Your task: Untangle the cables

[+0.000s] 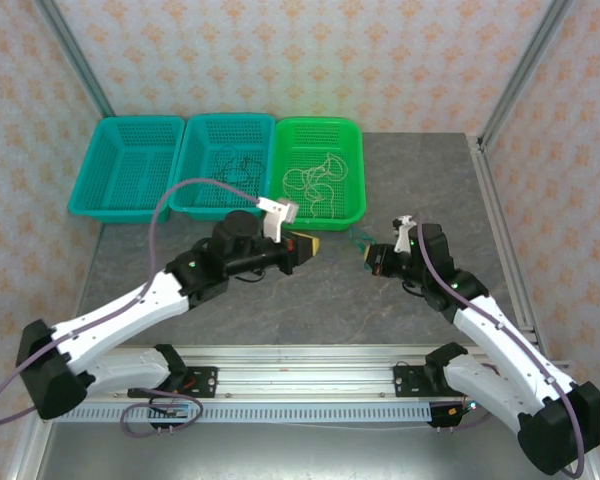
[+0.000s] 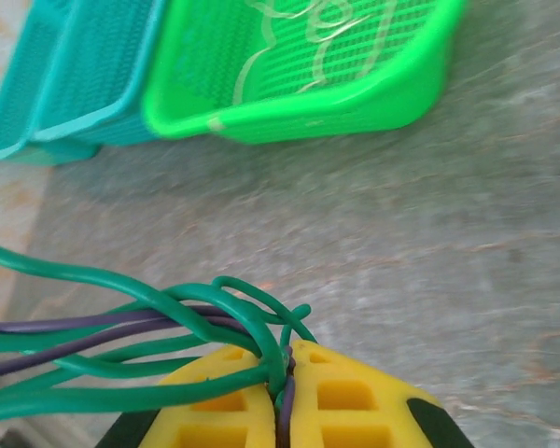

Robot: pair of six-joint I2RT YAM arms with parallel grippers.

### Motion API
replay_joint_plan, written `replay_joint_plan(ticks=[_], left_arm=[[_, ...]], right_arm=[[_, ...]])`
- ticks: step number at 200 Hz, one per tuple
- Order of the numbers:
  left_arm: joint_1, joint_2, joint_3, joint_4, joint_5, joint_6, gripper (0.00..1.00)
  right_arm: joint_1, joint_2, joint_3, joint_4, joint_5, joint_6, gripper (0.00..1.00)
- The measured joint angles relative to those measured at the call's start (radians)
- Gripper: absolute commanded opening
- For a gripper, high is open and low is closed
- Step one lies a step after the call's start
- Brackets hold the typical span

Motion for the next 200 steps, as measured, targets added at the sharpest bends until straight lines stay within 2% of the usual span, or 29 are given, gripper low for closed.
replay_joint_plan(ticks=[20,32,56,84,117,153,179,200], left_arm=[[0.015,-0.089,0.0,-0.076,-0.072,-0.006,0.0],[0.038,-0.136,0.001,-0.129,-0.115,-0.019,0.0],[0.084,-0.157,0.044,-0.288,-0.159,-0.05,0.0],[0.129,-0.182,0.133,-0.429,-0.239,-0.061,0.0],[0.163,-0.213,0.217,-0.554,-0.314,-0.069,0.0],[0.201,-0.23,0.229,-0.672,-0.37,-0.09,0.0],[0.258,-0.294,0.252,-0.768,-0.515,-0.095,0.0],[0.269,-0.359,0.296,-0.828,-0.621,-0.095,0.0]], right_arm=[[0.002,0.021,-0.001,-0.034,0.153,0.024,0.11],[-0.001,0.04,-0.003,-0.061,0.236,0.043,0.16],[0.0,0.056,-0.006,-0.059,0.285,0.065,0.18],[-0.115,0.076,-0.05,-0.103,0.387,0.109,0.18],[-0.196,0.086,-0.082,-0.126,0.399,0.134,0.22],[-0.262,0.086,-0.086,-0.109,0.376,0.15,0.25],[-0.37,0.086,-0.118,-0.119,0.428,0.189,0.24],[-0.41,0.089,-0.135,-0.129,0.432,0.209,0.23]])
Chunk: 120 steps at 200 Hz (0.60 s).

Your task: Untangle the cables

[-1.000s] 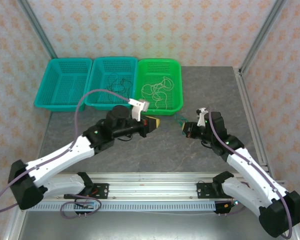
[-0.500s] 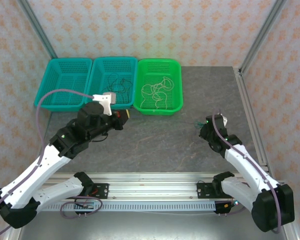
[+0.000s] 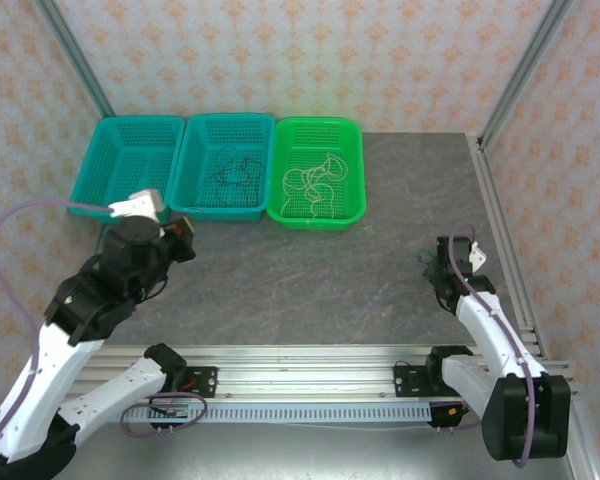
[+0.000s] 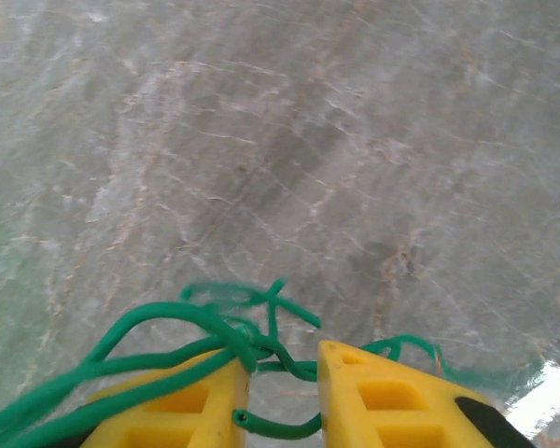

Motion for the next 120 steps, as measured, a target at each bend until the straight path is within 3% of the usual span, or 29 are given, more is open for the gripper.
replay_joint_plan(ticks=[28,60,79,98,120], left_arm=[[0.0,-0.06,0.034,-0.061,-0.113,0.0,0.0],[0.0,-0.066,0.034,-0.11,-0.165,0.0,0.0],[0.0,-0.065,0.034,-0.109,-0.158,0.001,0.0],[0.0,-0.053,0.034,-0.102,-0.125,0.008,0.0],[0.002,-0.018,0.019,-0.007,0.026,0.04,0.0]], right_arm=[[-0.032,0.018,0.0,0.002,0.0,0.012,0.21],[-0.043,0.029,0.0,0.003,-0.003,0.024,0.15],[-0.047,0.029,0.0,0.015,-0.013,0.025,0.13],[-0.047,0.026,-0.001,0.031,-0.058,0.009,0.03],[-0.047,-0.013,-0.016,0.098,-0.209,-0.034,0.0]])
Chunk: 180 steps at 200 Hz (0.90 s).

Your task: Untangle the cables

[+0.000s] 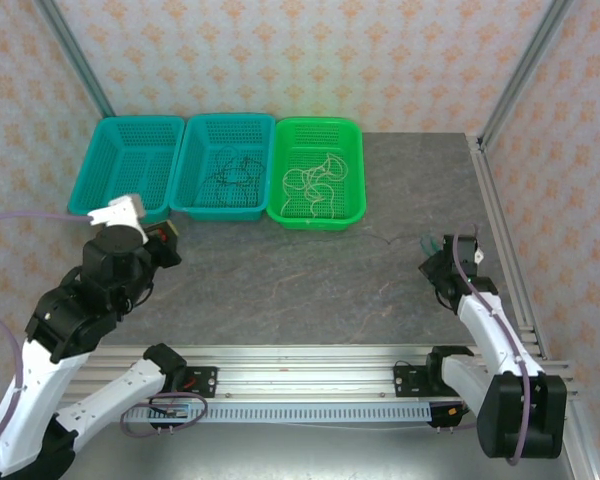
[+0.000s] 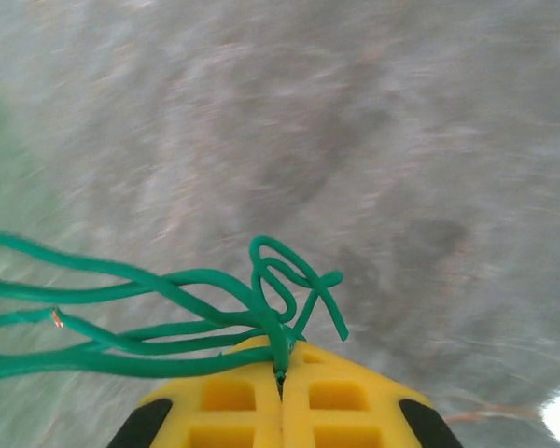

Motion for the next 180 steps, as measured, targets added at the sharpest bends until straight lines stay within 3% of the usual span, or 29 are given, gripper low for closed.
replay_joint_plan(ticks=[10,31,53,80,106,140,180], left_arm=[[0.0,0.029,-0.013,0.061,0.095,0.024,0.0],[0.0,0.125,-0.051,0.195,0.287,0.06,0.12],[-0.013,0.22,-0.142,0.314,0.397,0.077,0.21],[-0.082,0.25,-0.327,0.398,0.415,0.074,0.27],[-0.134,0.254,-0.423,0.447,0.414,0.066,0.4],[-0.171,0.275,-0.427,0.526,0.426,0.1,0.51],[-0.285,0.394,-0.351,0.657,0.494,0.208,0.57]], right_arm=[[0.005,-0.029,-0.004,0.026,-0.067,-0.01,0.0],[0.014,-0.092,-0.002,0.059,-0.15,-0.02,0.0],[0.015,-0.136,0.021,0.062,-0.219,-0.024,0.0],[0.022,-0.148,0.077,0.075,-0.305,-0.023,0.0],[0.053,-0.145,0.136,0.088,-0.373,-0.024,0.0],[0.103,-0.113,0.235,0.075,-0.434,-0.035,0.0],[0.116,-0.103,0.33,0.055,-0.486,-0.024,0.0]])
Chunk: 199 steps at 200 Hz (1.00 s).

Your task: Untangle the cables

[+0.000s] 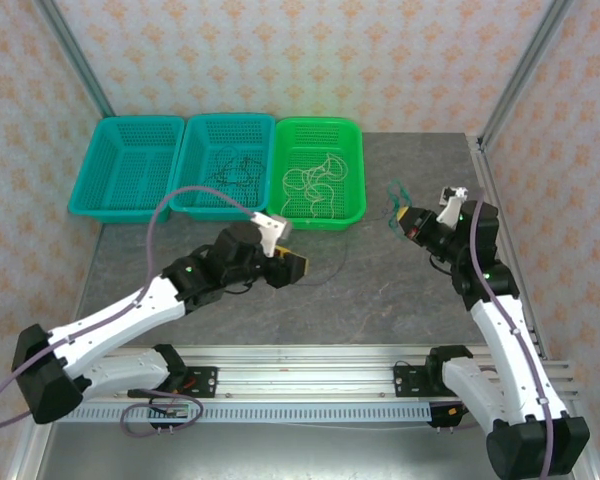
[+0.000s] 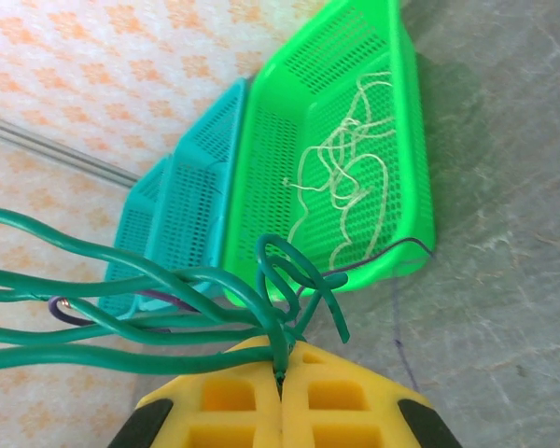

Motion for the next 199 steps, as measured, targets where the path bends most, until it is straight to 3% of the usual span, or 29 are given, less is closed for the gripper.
replay_joint_plan(ticks=[42,75,112,126,131,140,148,174,199], left_arm=[[-0.026,0.241,0.067,0.169,-0.002,0.05,0.78],[-0.026,0.427,0.123,0.246,-0.037,0.045,0.81],[-0.026,0.586,0.217,0.262,-0.158,-0.007,0.81],[-0.026,0.624,0.241,0.273,-0.185,-0.029,0.66],[-0.026,0.634,0.246,0.28,-0.19,-0.042,0.54],[-0.026,0.645,0.25,0.288,-0.195,-0.057,0.2],[-0.026,0.649,0.25,0.293,-0.203,-0.073,0.0],[-0.026,0.619,0.231,0.314,-0.225,-0.109,0.0],[-0.025,0.468,0.172,0.29,-0.243,-0.137,0.0]], right_arm=[[0.035,-0.001,0.09,-0.002,-0.065,0.042,0.0],[0.059,-0.02,0.143,-0.003,-0.09,0.059,0.0],[0.074,-0.045,0.164,-0.003,-0.105,0.08,0.0],[0.078,-0.046,0.164,-0.003,-0.105,0.087,0.0],[0.078,-0.046,0.164,-0.005,-0.104,0.087,0.0],[0.078,-0.046,0.164,-0.011,-0.102,0.087,0.0],[0.078,-0.047,0.164,-0.022,-0.093,0.086,0.0],[0.08,-0.047,0.172,-0.105,0.021,0.053,0.0],[0.08,-0.05,0.141,-0.18,0.187,0.0,0.0]])
